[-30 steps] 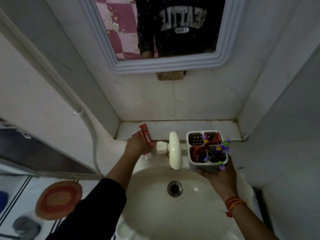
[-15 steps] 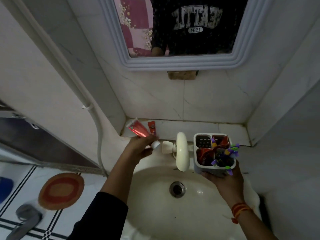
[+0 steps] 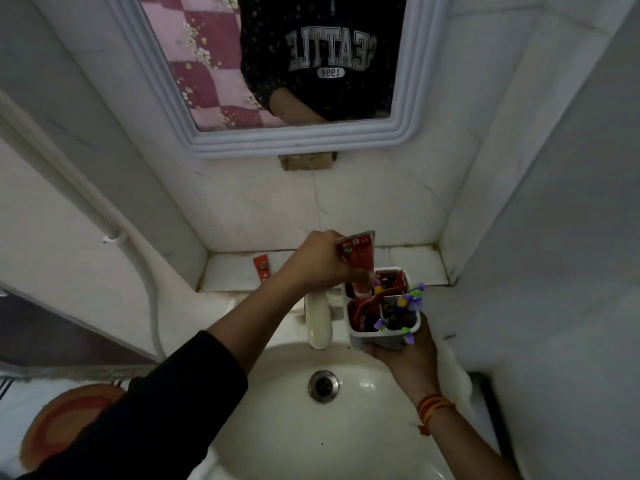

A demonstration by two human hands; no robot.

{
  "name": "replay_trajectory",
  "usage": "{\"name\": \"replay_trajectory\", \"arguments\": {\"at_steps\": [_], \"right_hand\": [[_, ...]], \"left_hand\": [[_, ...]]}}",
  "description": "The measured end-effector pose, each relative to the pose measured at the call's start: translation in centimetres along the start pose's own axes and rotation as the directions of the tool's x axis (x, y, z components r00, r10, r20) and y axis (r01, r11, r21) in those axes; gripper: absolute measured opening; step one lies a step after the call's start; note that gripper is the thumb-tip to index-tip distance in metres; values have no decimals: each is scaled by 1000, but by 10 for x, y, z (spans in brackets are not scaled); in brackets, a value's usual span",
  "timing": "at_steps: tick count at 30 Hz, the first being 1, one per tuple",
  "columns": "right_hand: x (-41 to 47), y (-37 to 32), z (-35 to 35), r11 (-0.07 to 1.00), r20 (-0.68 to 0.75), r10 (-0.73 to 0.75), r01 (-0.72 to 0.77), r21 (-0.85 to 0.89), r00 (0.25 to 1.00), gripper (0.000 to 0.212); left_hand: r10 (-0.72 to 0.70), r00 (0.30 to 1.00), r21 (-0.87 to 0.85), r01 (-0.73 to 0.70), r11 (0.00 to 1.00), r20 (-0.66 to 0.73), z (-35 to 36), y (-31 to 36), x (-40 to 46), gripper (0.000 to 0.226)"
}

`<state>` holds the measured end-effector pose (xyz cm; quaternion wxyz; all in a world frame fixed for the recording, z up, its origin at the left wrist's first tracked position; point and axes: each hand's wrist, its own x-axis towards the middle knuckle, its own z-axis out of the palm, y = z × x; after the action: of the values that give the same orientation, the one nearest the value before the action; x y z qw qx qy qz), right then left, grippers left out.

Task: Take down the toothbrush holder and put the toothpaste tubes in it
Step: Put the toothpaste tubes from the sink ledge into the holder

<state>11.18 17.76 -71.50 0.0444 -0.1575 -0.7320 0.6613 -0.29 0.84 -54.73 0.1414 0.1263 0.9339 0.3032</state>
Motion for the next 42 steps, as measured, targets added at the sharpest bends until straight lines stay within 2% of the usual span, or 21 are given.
{"name": "replay_trajectory", "arguments": {"at_steps": [3,6,8,11,13,15,18,21,23,24,26,27,29,31,33,36,39,42], "right_hand": [[-2,-1,1,999,-3,-29,28,-32,1000,90],[-1,2,1,993,4,-79,79,-85,997,93],[-1,0,1,991,11,-86,87,-105,996,91],[-1,-2,1,993,-1,-77,76,-88,997,93],[-2,-1,2,994,-4,-58,57,-92,998,96],[0,2,1,999,-7,-15,14,-31,1000,104],[-1,-3,1,999,14,9,-10,47,1000,111],[1,-2,1,980,34,36,-42,195,999,137],[-1,-7,2,980,46,35,-43,192,998,137],[-1,-7,2,984,59,45,-54,171,997,129],[0,-1,1,996,66,38,-43,79,997,105],[0,0,0,999,58,23,-25,40,998,99],[3,1,-1,999,56,1,-3,34,998,100],[2,-2,0,1000,45,8,-10,25,999,93],[1,-3,0,998,44,56,-58,39,997,86],[-4,-8,0,999,28,49,-49,-21,998,82],[-3,-17,4,1000,4,-10,10,-22,1000,86],[-2,-16,4,996,-6,-44,43,-82,999,88]], "left_hand": [[42,996,19,-43,999,80,1,-3,3,28],[33,994,-226,-8,974,106,-12,-12,-2,26],[-53,999,-324,53,944,7,-17,-29,-3,28],[-284,934,-236,232,944,-217,-8,-71,7,28],[-447,870,-135,428,894,-206,4,-109,14,34],[-564,813,-54,563,825,-148,15,-137,15,50],[-584,794,-40,587,809,-171,28,-147,13,69],[-605,763,-113,597,794,-227,32,-150,16,68],[-688,706,-281,634,720,-170,27,-153,20,64],[-704,703,-375,627,682,-104,24,-151,20,57],[-670,742,-502,568,653,-31,19,-146,18,46],[-625,779,-516,513,686,-56,17,-141,17,45],[-485,856,-483,353,801,-178,9,-125,12,42],[-326,902,-417,190,889,-285,-1,-100,6,39],[-192,934,-336,84,938,-302,-8,-73,1,40],[-50,974,-187,8,982,-221,-10,-41,3,41],[1,997,-37,-4,999,-80,-4,-26,10,39],[41,999,19,-41,999,13,3,-24,15,40]]}}
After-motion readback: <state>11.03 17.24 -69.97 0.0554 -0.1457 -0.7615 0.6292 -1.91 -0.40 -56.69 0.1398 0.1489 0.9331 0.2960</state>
